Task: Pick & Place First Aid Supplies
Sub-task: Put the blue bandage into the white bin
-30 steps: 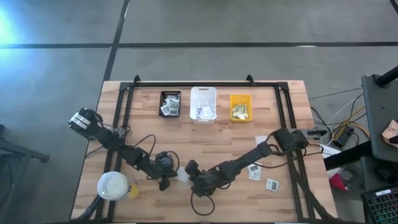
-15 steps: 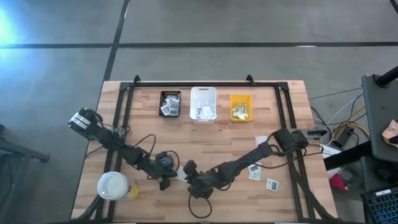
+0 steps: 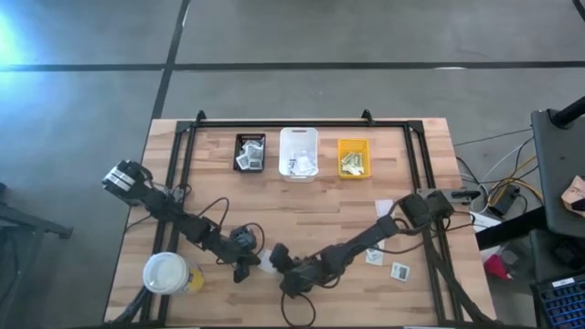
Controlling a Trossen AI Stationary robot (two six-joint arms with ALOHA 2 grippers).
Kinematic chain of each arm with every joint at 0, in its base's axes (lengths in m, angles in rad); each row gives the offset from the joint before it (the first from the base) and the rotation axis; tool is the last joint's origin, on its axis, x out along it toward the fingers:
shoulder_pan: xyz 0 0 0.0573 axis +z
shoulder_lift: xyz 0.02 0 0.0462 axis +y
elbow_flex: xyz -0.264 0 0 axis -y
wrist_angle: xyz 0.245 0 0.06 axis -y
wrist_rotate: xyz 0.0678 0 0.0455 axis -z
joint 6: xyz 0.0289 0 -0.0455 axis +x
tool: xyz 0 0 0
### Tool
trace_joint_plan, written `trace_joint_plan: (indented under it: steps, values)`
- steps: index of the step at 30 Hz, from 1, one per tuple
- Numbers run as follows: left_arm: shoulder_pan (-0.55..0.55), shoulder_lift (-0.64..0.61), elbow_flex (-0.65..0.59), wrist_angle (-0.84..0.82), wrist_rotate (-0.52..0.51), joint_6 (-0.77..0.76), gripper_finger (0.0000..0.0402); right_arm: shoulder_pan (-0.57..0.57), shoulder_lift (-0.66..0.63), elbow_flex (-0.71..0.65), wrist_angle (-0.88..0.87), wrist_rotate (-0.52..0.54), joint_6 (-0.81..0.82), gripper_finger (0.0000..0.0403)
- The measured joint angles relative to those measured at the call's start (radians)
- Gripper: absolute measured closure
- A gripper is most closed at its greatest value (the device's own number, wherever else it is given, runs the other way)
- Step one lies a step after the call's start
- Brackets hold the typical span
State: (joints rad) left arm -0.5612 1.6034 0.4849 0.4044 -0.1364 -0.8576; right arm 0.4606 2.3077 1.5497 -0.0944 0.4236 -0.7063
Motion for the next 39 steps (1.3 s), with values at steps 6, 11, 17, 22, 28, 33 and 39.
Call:
trace_joint_plan:
  steps: [6,11,17,22,28,33,39]
  values:
    - [0.000,0.048,0.001,0.053,0.000,-0.012,0.0401,-0.006,0.003,0.013,-0.005,-0.021,-0.018,0.0301]
    - [0.000,0.083,0.002,0.116,0.000,-0.023,0.0401,-0.009,0.003,0.012,-0.054,-0.073,-0.032,0.0298]
    - [0.001,0.083,0.002,0.115,-0.001,-0.035,0.0401,0.002,0.000,0.026,-0.080,-0.074,-0.020,0.0306]
    - [0.002,0.083,0.004,0.082,-0.006,-0.077,0.0401,0.010,0.001,0.077,-0.133,-0.086,-0.005,0.0318]
    - [0.002,0.083,0.004,0.068,-0.013,-0.113,0.0401,0.013,0.000,0.097,-0.207,-0.100,0.027,0.0326]
    - [0.003,0.083,0.004,0.068,-0.015,-0.115,0.0401,0.010,0.006,0.097,-0.204,-0.135,0.049,0.0321]
    - [0.003,0.083,0.021,0.058,-0.019,-0.153,0.0402,0.008,0.049,0.102,-0.175,-0.090,0.038,0.0321]
